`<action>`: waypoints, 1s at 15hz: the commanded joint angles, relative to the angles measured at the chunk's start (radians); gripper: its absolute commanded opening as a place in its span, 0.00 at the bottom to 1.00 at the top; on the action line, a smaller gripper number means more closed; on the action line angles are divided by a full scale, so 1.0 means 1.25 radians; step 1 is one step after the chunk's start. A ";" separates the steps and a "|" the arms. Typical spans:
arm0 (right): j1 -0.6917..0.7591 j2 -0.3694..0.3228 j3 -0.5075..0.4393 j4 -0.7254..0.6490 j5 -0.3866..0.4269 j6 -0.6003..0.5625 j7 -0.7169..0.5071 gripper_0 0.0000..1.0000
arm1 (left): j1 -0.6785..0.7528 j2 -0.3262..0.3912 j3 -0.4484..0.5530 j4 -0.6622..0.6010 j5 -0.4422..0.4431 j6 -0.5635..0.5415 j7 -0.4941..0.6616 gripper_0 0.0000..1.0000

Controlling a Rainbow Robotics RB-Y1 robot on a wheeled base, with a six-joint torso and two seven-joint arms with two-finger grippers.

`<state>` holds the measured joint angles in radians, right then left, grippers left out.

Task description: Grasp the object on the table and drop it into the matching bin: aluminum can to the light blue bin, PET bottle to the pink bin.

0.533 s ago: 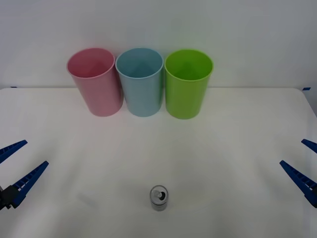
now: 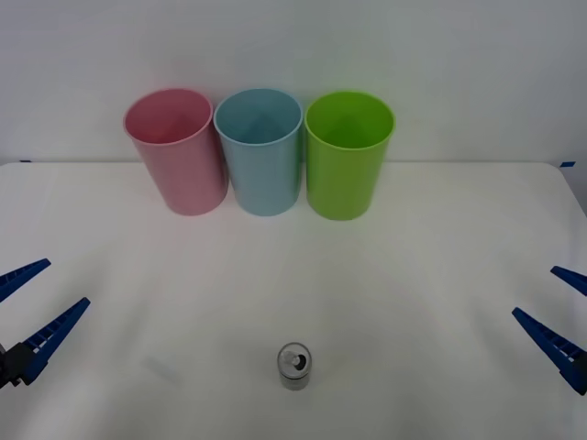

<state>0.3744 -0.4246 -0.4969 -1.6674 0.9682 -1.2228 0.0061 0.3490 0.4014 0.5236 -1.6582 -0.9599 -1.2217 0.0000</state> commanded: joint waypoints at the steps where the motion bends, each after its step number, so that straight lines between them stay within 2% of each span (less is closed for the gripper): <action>1: 0.008 -0.027 0.021 0.000 0.001 -0.011 0.009 1.00 | 0.000 0.000 0.000 0.000 0.000 0.000 0.000 1.00; 10: 0.001 -0.051 0.158 0.000 0.037 -0.022 0.032 1.00 | 0.000 0.000 0.000 0.000 0.000 0.000 0.000 1.00; 15: -0.022 -0.051 0.231 0.000 0.091 -0.022 0.049 1.00 | 0.000 0.000 0.000 0.000 0.000 0.000 0.000 1.00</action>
<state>0.3512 -0.4878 -0.2231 -1.6674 1.0706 -1.2504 0.0639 0.3490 0.4014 0.5236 -1.6581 -0.9599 -1.2217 0.0000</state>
